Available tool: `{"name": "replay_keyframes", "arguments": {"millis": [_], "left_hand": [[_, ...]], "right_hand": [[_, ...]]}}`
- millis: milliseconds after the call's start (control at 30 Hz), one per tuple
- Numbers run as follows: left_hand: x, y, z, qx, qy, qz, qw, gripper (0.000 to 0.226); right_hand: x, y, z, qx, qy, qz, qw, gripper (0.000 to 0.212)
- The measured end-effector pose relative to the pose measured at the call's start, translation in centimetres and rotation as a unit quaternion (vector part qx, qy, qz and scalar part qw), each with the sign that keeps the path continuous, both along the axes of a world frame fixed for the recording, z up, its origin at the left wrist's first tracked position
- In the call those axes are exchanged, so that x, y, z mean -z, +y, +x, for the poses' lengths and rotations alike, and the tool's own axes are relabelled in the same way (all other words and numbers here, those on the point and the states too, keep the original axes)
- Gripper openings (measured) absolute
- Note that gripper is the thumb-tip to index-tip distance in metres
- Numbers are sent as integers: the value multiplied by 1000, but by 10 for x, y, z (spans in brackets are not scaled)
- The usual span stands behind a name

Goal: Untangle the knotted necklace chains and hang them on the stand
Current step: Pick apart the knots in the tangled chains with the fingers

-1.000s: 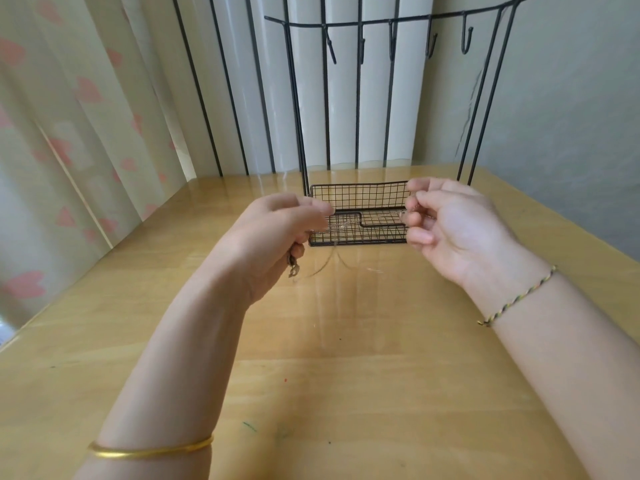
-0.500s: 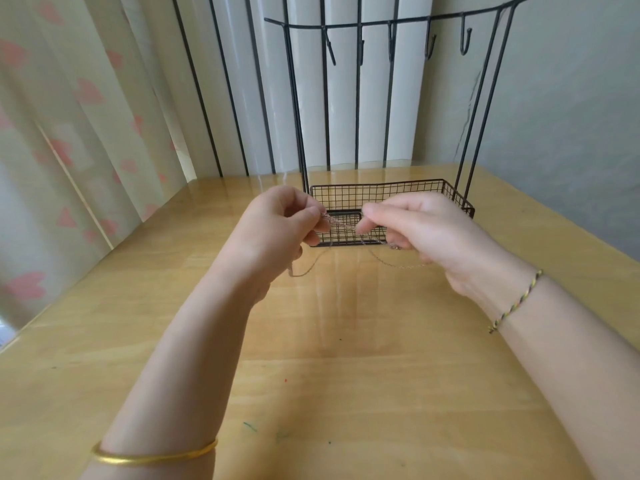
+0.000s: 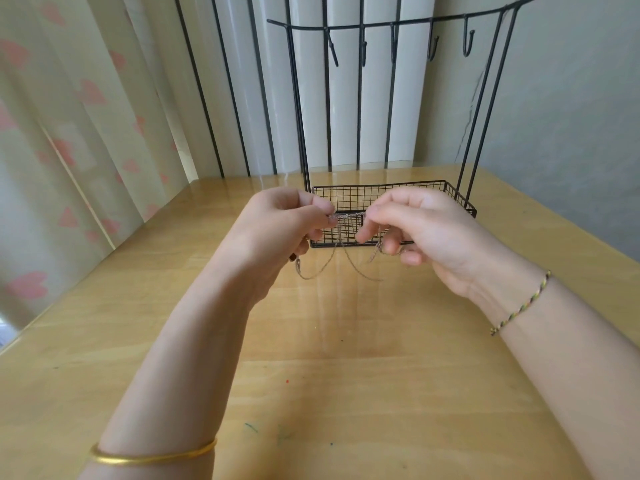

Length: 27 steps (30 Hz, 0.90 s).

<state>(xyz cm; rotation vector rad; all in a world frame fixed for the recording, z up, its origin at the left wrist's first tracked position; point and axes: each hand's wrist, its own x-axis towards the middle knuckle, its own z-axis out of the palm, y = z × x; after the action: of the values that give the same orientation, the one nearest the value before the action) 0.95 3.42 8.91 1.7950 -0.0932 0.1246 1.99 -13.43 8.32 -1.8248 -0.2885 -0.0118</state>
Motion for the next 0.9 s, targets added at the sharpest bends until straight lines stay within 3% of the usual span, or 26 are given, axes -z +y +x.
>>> {"name": "replay_keyframes", "arguments": {"millis": [100, 400, 767, 900], "left_hand": [[1, 0, 0, 9, -9, 2, 1000, 7], [-2, -2, -1, 28, -25, -38, 999, 17], [-7, -3, -2, 63, 13, -204, 977, 19], [-5, -5, -3, 61, 5, -183, 981, 17]], "right_hand": [[1, 1, 1, -12, 19, 20, 1000, 15], [6, 4, 1, -16, 9, -46, 999, 9], [5, 4, -2, -47, 13, -41, 998, 9], [4, 5, -2, -54, 16, -43, 997, 9]]}}
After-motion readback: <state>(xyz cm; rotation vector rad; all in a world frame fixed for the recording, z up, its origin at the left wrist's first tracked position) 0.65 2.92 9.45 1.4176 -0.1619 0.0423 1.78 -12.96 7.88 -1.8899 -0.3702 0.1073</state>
